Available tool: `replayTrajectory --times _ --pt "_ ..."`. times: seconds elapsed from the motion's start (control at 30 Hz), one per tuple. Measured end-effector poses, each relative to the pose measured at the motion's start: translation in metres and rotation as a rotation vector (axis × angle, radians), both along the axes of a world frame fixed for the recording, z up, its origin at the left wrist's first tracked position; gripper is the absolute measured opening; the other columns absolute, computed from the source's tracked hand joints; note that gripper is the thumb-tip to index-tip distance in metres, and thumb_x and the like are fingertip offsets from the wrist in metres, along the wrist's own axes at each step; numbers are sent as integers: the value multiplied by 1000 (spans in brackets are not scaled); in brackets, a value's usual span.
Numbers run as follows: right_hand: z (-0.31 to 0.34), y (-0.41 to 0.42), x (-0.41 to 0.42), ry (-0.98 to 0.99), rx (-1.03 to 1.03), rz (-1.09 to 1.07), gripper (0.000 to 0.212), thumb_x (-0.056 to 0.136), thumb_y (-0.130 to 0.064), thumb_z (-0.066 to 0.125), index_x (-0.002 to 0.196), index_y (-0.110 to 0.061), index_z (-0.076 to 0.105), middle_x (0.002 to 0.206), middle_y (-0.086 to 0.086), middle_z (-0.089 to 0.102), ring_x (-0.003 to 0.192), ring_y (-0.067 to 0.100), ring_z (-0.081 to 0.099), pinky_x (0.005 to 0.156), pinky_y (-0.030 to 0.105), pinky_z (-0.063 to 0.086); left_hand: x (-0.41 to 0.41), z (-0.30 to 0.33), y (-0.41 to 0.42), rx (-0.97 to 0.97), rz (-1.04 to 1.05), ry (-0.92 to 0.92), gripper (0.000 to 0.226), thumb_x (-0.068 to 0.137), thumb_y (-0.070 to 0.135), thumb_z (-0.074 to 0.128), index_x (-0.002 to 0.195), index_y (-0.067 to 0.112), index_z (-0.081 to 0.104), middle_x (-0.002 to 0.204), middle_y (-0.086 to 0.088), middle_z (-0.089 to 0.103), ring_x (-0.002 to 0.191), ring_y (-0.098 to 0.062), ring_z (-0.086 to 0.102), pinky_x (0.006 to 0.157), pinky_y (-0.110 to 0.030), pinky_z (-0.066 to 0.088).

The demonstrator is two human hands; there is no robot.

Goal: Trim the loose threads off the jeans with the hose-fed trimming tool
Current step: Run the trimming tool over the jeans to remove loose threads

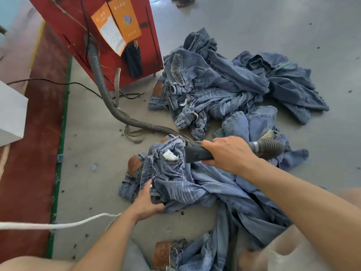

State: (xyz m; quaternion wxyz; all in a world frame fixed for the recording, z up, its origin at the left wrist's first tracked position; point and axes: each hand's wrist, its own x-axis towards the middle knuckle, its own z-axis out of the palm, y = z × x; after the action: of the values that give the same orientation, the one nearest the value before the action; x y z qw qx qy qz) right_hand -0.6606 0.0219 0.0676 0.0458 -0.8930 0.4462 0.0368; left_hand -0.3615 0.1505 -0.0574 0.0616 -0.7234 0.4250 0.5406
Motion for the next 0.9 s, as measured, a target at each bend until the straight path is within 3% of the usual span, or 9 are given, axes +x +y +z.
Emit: replayTrajectory --times 0.1,0.2,0.33,0.47,0.6,0.67,0.73,0.83,0.9 --pt "-2 3 10 28 0 30 43 95 -63 58 120 -28 54 96 -2 70 82 27 70 59 33 39 0 -4 -3 -130 -435 -500 77 79 58 77 146 33 46 145 -4 54 136 -33 39 110 -46 36" --pt "1 2 15 2 14 -9 41 94 -57 62 117 -25 52 92 0 67 81 30 69 60 35 41 0 23 -19 -321 -341 -614 34 88 47 68 119 34 63 120 -3 70 123 -30 53 99 -39 39" --pt "17 -9 5 -132 140 -109 30 93 -29 66 113 -19 46 93 1 62 87 32 66 71 45 54 1 113 -54 -599 -26 -367 20 87 29 71 92 30 52 91 -1 69 75 -17 62 60 -30 42" --pt "35 -23 -26 -146 128 -217 34 94 -47 63 117 -27 47 101 4 65 93 34 62 75 45 51 0 192 -68 -746 451 104 37 76 16 82 98 34 59 84 -3 70 58 -14 68 42 -26 49" --pt "44 -25 -53 -174 114 -302 38 98 -50 61 121 -27 43 90 6 56 81 34 56 71 44 49 -8 170 -52 -448 921 654 67 96 20 72 152 7 37 134 -23 63 120 -35 65 103 -59 51" --pt "56 -27 -58 -229 108 -258 39 98 -46 64 117 -23 40 89 7 59 78 33 57 70 44 48 -15 139 -23 -110 789 610 79 91 26 76 153 -2 36 148 -28 50 136 -42 51 117 -57 37" --pt "70 -34 -58 -262 52 -176 40 95 -40 68 111 -24 36 84 2 59 71 27 57 64 43 46 -19 120 -7 18 713 454 67 89 11 77 146 -7 45 140 -25 57 120 -39 61 98 -46 55" --pt "83 -37 -54 -237 42 -91 43 91 -34 70 108 -30 31 77 -5 54 64 13 53 53 37 38 -8 105 -16 -201 927 501 18 96 -5 59 113 -6 63 104 -22 64 82 -31 63 53 -37 62" --pt "74 -31 -51 -216 104 -91 43 92 -34 70 107 -30 31 78 -4 54 66 16 54 54 37 36 7 104 -24 -336 1042 551 6 100 5 59 102 3 64 102 -20 66 83 -29 66 58 -34 61"
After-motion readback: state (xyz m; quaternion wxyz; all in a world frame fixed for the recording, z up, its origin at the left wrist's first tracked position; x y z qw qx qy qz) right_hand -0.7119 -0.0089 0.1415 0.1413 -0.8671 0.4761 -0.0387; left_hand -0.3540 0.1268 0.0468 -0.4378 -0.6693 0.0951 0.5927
